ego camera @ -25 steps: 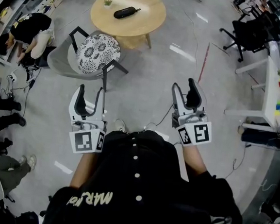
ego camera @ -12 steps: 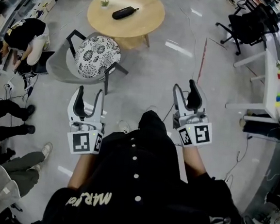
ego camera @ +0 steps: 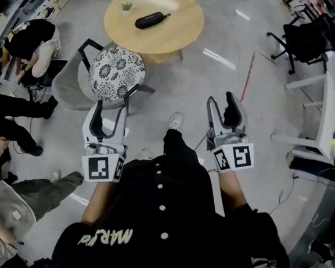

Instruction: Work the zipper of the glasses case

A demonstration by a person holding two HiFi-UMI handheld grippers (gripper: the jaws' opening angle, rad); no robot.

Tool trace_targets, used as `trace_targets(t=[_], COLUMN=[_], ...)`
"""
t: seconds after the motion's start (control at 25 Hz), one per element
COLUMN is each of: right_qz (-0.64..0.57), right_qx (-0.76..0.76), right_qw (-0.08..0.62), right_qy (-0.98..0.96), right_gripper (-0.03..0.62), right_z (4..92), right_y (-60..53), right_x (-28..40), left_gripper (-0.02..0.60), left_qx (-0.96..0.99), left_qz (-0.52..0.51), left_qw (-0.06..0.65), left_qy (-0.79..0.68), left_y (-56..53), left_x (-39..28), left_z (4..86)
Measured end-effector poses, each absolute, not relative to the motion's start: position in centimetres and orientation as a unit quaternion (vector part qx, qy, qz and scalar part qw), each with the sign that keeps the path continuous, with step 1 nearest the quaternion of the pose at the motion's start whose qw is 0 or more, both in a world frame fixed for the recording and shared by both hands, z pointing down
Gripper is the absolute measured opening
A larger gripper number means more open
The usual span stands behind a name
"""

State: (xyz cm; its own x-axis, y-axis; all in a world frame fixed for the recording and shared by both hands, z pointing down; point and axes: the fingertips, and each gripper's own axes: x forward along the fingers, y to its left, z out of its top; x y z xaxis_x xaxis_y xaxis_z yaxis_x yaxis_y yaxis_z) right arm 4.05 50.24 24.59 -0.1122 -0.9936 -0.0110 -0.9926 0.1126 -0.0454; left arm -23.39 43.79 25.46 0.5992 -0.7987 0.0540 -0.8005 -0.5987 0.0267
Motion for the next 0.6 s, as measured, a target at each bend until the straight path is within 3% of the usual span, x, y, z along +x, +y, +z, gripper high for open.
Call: trace_targets(t=[0.6], right_qz=[-0.021], right_qx=[-0.609], right_qw=[0.018], right_qy=[0.792], right_gripper=[0.202], right_z=[23.9], right_y=[33.9], right_x=[14.7], left_gripper=[0.239], left_qx=[0.858], left_qz=[0.026], left_qw=[0.022], left_qy=[-0.513], left_y=[30.2], left_x=[-13.6], left_z=[23.9])
